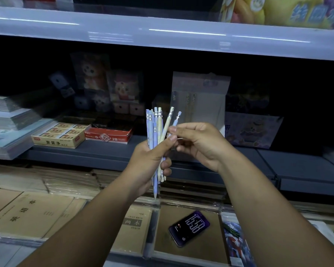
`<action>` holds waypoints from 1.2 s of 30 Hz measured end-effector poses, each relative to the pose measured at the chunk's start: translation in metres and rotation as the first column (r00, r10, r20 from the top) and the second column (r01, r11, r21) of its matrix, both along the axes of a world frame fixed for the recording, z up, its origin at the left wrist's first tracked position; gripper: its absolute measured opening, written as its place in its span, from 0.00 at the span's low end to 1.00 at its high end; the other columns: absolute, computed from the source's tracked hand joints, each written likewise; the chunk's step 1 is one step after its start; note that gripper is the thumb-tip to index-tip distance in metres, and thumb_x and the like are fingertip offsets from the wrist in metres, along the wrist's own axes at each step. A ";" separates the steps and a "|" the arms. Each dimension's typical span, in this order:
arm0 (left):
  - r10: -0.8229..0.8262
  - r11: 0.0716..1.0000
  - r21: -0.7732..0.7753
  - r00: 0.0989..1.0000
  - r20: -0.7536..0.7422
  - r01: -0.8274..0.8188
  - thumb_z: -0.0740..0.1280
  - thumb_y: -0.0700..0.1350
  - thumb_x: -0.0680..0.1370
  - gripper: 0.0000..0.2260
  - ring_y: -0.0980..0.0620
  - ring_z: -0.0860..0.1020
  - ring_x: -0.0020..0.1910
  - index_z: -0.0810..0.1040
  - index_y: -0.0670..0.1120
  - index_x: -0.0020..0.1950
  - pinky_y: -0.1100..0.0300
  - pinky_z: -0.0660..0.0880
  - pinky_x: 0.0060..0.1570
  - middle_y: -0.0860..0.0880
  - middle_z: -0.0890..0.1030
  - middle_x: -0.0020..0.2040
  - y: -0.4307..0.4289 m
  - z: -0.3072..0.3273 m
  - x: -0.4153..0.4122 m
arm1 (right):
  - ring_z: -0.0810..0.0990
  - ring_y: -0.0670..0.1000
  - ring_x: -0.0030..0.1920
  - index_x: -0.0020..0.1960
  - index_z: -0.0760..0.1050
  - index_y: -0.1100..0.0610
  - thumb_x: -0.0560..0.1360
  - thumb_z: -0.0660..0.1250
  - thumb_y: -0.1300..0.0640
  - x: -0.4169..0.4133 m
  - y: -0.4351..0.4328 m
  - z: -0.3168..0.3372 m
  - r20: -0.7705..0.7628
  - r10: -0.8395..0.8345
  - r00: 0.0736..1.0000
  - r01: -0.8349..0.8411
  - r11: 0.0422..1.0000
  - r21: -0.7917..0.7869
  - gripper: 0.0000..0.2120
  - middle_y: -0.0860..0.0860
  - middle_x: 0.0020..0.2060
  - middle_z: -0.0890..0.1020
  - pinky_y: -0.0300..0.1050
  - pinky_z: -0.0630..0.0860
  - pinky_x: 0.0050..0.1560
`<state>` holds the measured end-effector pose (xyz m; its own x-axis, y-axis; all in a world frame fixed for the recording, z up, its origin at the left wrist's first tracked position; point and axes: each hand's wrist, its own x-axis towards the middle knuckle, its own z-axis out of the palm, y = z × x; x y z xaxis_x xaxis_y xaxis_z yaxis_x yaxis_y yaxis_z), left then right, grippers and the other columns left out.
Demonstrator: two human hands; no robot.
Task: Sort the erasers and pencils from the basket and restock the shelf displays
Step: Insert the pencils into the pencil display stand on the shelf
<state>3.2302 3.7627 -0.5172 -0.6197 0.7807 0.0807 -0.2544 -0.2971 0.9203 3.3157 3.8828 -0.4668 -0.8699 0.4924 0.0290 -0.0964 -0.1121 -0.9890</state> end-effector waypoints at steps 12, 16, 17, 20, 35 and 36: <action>0.101 0.993 -0.059 0.995 0.022 -0.100 0.70 0.51 0.80 0.12 0.53 0.65 0.26 0.73 0.45 0.44 0.62 0.66 0.25 0.49 0.70 0.32 -0.002 -0.005 -0.006 | 0.81 0.50 0.37 0.56 0.80 0.70 0.79 0.67 0.66 0.009 0.024 0.010 -0.165 -0.142 0.976 0.141 0.990 -0.014 0.09 0.60 0.42 0.83 0.38 0.80 0.39; 0.111 0.992 -0.069 0.993 0.030 -0.108 0.69 0.50 0.81 0.11 0.53 0.64 0.26 0.72 0.47 0.45 0.62 0.64 0.25 0.50 0.69 0.32 -0.002 -0.005 -0.007 | 0.80 0.52 0.38 0.55 0.80 0.69 0.80 0.66 0.66 0.013 0.031 0.009 -0.150 -0.186 0.971 0.197 0.978 0.061 0.07 0.62 0.43 0.83 0.39 0.79 0.39; 0.112 0.992 -0.070 0.993 0.031 -0.110 0.69 0.50 0.81 0.10 0.53 0.64 0.26 0.73 0.46 0.46 0.61 0.64 0.25 0.50 0.69 0.31 -0.001 -0.005 -0.007 | 0.80 0.53 0.38 0.53 0.81 0.68 0.80 0.66 0.66 0.013 0.032 0.008 -0.142 -0.203 0.969 0.217 0.971 0.096 0.07 0.63 0.43 0.82 0.40 0.79 0.38; 0.116 0.991 -0.071 0.993 0.020 -0.114 0.69 0.50 0.81 0.10 0.53 0.65 0.26 0.73 0.46 0.46 0.61 0.64 0.25 0.50 0.69 0.32 0.001 -0.007 -0.007 | 0.79 0.56 0.39 0.49 0.82 0.68 0.79 0.68 0.67 0.012 0.034 0.007 -0.131 -0.261 0.956 0.282 0.942 0.184 0.05 0.65 0.42 0.84 0.41 0.79 0.37; 0.105 0.991 -0.089 0.994 0.009 -0.104 0.69 0.50 0.81 0.12 0.54 0.65 0.26 0.72 0.46 0.43 0.61 0.64 0.25 0.50 0.70 0.32 0.003 -0.011 -0.010 | 0.83 0.52 0.36 0.43 0.83 0.59 0.77 0.69 0.68 0.008 0.053 0.016 -0.193 -0.467 0.863 0.504 0.774 0.382 0.07 0.56 0.37 0.86 0.44 0.80 0.37; 0.103 0.991 -0.090 0.995 0.009 -0.101 0.69 0.50 0.81 0.12 0.54 0.65 0.26 0.72 0.46 0.42 0.61 0.64 0.25 0.50 0.70 0.32 0.004 -0.011 -0.010 | 0.83 0.52 0.35 0.43 0.83 0.60 0.77 0.67 0.69 0.006 0.056 0.017 -0.210 -0.506 0.837 0.546 0.744 0.385 0.09 0.54 0.36 0.86 0.44 0.80 0.37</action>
